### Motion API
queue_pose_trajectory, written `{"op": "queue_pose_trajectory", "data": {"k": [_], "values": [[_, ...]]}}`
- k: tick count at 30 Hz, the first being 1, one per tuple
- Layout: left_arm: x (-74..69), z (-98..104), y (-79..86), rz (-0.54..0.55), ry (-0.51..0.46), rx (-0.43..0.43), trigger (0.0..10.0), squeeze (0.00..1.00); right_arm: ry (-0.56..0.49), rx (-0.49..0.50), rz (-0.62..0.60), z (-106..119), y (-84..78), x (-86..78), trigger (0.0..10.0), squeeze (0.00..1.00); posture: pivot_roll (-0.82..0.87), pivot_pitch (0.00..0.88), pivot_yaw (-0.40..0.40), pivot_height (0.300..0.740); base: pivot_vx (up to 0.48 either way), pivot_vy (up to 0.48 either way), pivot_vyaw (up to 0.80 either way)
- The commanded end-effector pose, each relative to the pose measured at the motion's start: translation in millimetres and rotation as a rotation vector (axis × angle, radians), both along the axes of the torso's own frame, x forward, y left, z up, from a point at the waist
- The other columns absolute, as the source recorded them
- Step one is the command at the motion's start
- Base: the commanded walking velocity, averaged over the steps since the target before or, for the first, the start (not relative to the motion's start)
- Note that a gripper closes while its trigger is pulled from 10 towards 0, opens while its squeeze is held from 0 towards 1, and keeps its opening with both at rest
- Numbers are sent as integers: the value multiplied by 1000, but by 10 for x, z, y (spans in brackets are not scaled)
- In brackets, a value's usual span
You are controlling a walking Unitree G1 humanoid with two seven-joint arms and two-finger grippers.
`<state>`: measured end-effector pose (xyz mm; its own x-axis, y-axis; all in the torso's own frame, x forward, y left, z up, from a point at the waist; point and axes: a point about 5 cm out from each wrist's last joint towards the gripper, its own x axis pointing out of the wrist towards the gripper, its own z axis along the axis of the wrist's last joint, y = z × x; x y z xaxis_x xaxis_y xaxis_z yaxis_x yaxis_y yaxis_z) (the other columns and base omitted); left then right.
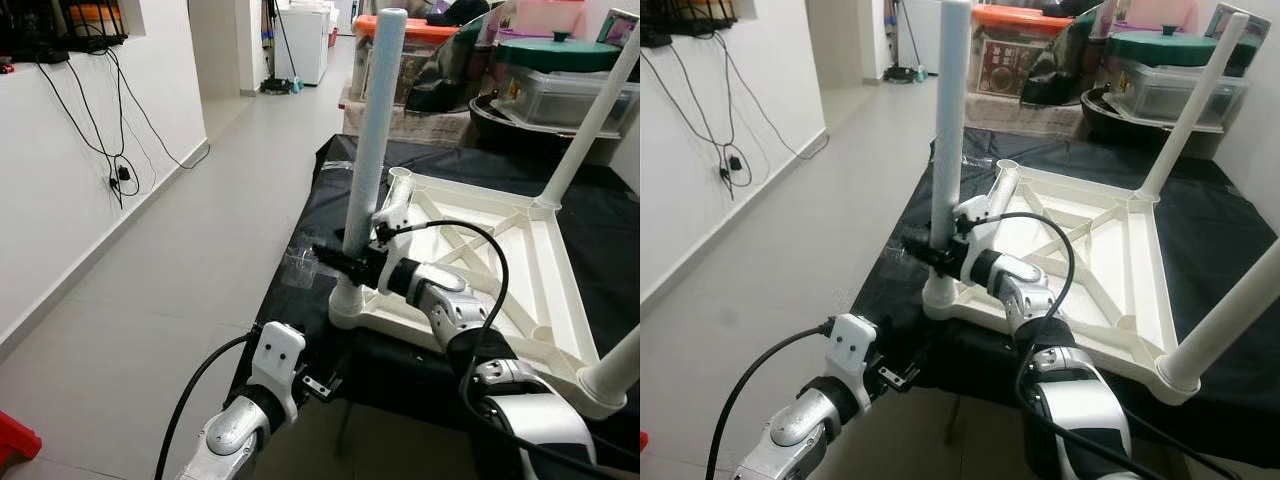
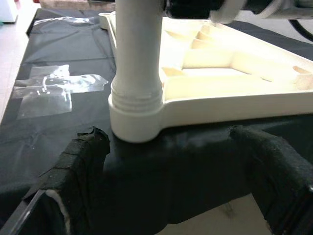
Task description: Building children table
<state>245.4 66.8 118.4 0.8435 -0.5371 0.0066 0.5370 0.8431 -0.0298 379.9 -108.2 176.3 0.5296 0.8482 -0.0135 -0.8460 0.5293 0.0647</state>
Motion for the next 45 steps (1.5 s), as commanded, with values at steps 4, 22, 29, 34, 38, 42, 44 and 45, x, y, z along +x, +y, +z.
{"op": "queue_pose_trajectory", "data": {"k": [4, 22, 29, 34, 38, 42, 44, 45], "values": [[-8, -35, 4, 1, 11, 14, 10000, 0, 37, -15, 164, -2, 177, -43, 10000, 0, 99, 0, -100, 740, 0, 0, 0], [-13, -23, 8, 5, 8, 13, 10000, 0, 46, 19, -116, -68, 119, 58, 0, 0, 86, 0, -89, 740, 0, 0, 0], [12, -18, 22, 4, 8, 10, 10000, 0, 148, 56, -1061, -281, -441, 159, 0, 0, 57, 0, -72, 740, 0, 0, 0], [34, -17, 18, 1, 6, 13, 10000, 0, 172, 88, -1324, -350, -527, 65, 0, 0, 61, 0, -73, 740, 0, 0, 0], [39, -17, 14, 1, 5, 14, 10000, 0, 167, 100, -1362, -355, -481, 39, 0, 0, 63, 0, -74, 740, 0, 0, 0], [44, -14, 7, 1, 2, 15, 10000, 0, 165, 104, -1371, -378, -354, 7, 0, 0, 65, 0, -76, 740, 0, 0, 0], [43, -15, 6, 1, 2, 15, 10000, 0, 167, 104, -1366, -387, -309, 2, 0, 0, 66, 0, -78, 740, 0, 0, 0], [42, -17, 9, 2, 2, 14, 10000, 0, 165, 106, -1349, -387, -277, 7, 3255, 0, 66, 0, -78, 740, 0, 0, 0]]}}
